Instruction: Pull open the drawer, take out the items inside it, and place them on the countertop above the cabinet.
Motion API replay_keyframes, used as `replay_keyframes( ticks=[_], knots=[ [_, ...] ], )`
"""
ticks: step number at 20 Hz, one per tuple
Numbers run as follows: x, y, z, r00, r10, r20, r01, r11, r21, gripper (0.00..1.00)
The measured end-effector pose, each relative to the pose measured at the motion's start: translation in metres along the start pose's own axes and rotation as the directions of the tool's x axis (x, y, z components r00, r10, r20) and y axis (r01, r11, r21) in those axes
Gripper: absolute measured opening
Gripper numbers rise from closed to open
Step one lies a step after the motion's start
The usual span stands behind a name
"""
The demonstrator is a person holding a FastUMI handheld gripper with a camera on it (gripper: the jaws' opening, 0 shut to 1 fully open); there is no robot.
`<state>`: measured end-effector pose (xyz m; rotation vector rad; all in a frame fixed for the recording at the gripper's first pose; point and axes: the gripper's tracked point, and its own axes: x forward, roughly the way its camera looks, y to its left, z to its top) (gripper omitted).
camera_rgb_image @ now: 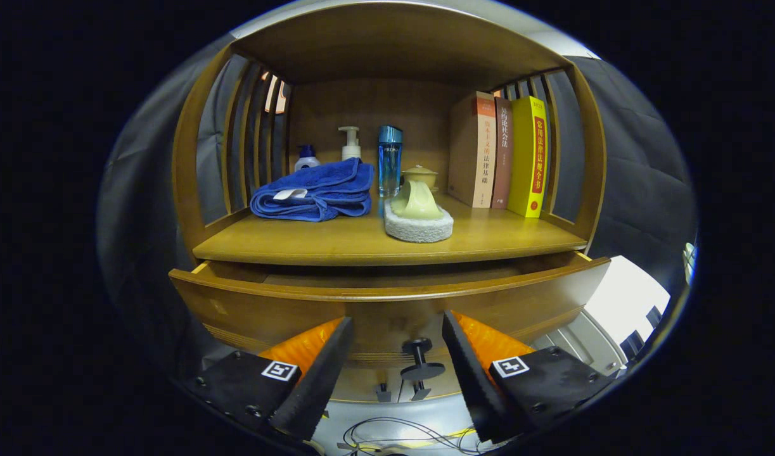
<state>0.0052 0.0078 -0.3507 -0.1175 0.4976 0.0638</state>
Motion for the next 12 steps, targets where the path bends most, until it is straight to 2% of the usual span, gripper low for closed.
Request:
replay_keyframes(
  ticks=[12],
  knots=[
    [0.037,0.004,0.003,1.000,0.001,-0.018,-0.001,1.000,-0.017,0.96]
  ],
)
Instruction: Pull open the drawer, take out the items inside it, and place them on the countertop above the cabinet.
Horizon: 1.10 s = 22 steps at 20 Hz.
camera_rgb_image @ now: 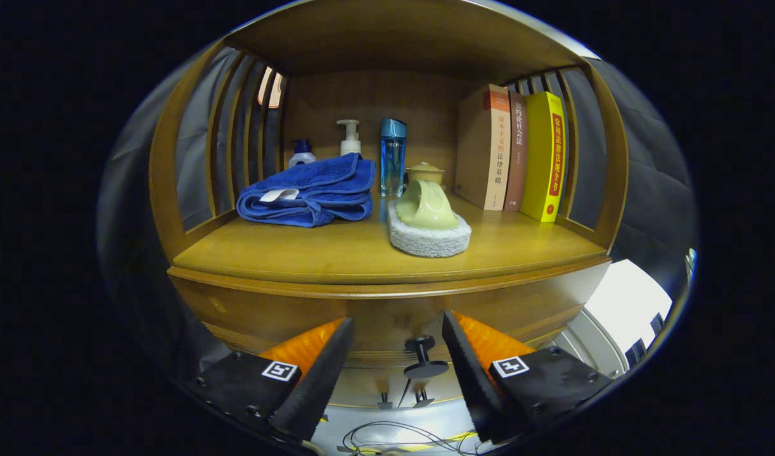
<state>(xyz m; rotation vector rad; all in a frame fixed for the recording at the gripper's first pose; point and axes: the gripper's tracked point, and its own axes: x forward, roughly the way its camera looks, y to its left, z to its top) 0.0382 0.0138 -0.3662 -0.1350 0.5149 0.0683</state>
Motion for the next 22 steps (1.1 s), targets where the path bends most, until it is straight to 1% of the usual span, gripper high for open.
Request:
replay_keyframes(
  ticks=[2,4,6,8,12,15,16,19,22],
  knots=[
    [-0.003,-0.002,0.002,1.000,-0.012,-0.010,0.013,1.000,0.011,0.97],
    [-0.008,-0.002,0.018,1.000,-0.011,0.004,0.011,1.000,0.030,0.97],
    [-0.020,-0.004,0.040,1.000,-0.014,0.023,0.014,1.000,0.016,0.97],
    [-0.036,-0.007,0.063,0.999,-0.012,0.048,0.011,1.000,0.021,0.97],
    [-0.072,-0.017,0.115,0.994,-0.009,0.107,0.002,0.998,0.070,0.97],
    [-0.100,-0.033,0.146,0.987,-0.039,0.153,0.030,0.998,0.059,0.97],
    [-0.109,-0.034,0.155,0.985,-0.037,0.169,0.029,0.998,0.048,0.97],
    [-0.131,-0.033,0.174,0.981,-0.021,0.195,0.016,1.000,0.025,0.97],
    [-0.145,-0.033,0.194,0.972,-0.015,0.234,0.007,0.999,0.037,0.97]
  ],
)
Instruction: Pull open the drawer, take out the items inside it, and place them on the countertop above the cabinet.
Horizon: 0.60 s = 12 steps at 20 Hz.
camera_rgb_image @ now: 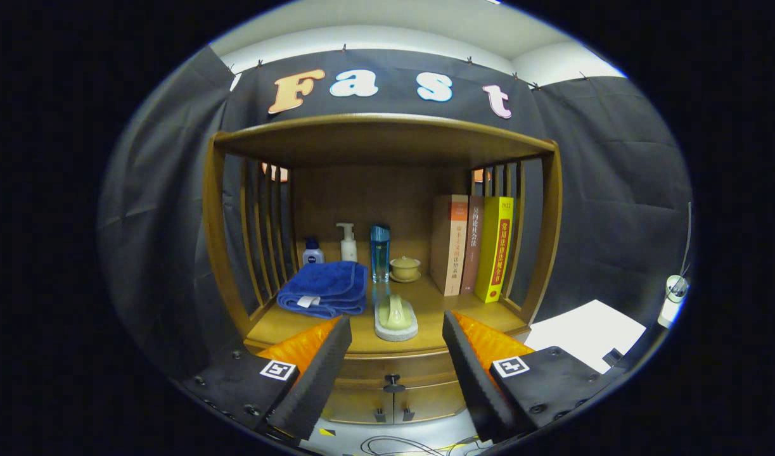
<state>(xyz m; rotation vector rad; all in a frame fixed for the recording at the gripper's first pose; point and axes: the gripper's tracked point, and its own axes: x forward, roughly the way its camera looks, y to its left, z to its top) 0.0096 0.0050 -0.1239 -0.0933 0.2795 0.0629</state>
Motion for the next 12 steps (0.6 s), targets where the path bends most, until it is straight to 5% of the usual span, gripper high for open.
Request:
replay_keyframes(
  ticks=[12],
  knots=[
    [-0.012,0.012,0.010,0.999,0.022,0.023,-0.022,1.000,-0.004,0.97]
  ],
)
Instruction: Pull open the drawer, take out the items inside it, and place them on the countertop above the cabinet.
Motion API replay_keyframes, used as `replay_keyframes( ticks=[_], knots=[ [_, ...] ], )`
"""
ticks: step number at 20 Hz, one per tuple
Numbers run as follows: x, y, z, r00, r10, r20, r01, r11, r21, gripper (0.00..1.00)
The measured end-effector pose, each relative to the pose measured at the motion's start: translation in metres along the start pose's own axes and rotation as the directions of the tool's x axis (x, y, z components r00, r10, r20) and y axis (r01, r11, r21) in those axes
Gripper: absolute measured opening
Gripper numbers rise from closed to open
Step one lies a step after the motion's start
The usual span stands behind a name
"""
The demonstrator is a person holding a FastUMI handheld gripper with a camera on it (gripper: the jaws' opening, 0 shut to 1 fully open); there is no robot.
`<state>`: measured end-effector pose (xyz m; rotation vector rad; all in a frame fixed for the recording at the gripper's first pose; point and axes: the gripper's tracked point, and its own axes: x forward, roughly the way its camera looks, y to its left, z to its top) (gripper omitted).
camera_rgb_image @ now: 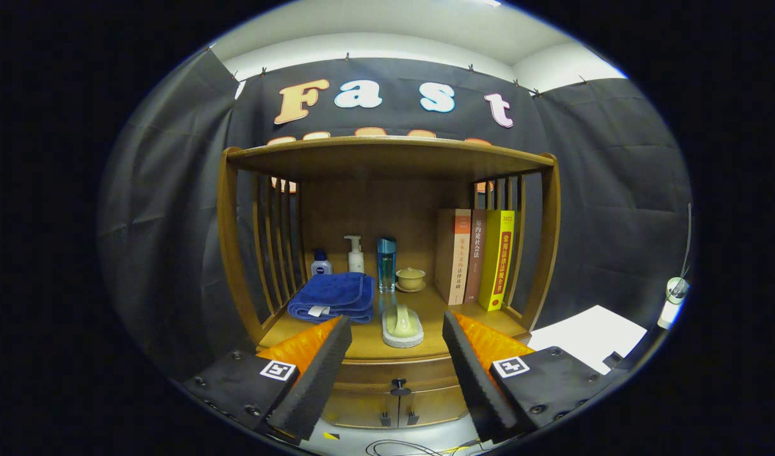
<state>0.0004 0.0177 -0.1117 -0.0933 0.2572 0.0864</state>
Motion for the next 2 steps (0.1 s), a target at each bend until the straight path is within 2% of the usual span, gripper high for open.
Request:
replay_keyframes(
  ticks=[2],
  knots=[
    [-0.0004,0.0034,-0.0017,1.000,0.006,-0.005,-0.006,1.000,-0.001,0.97]
  ],
)
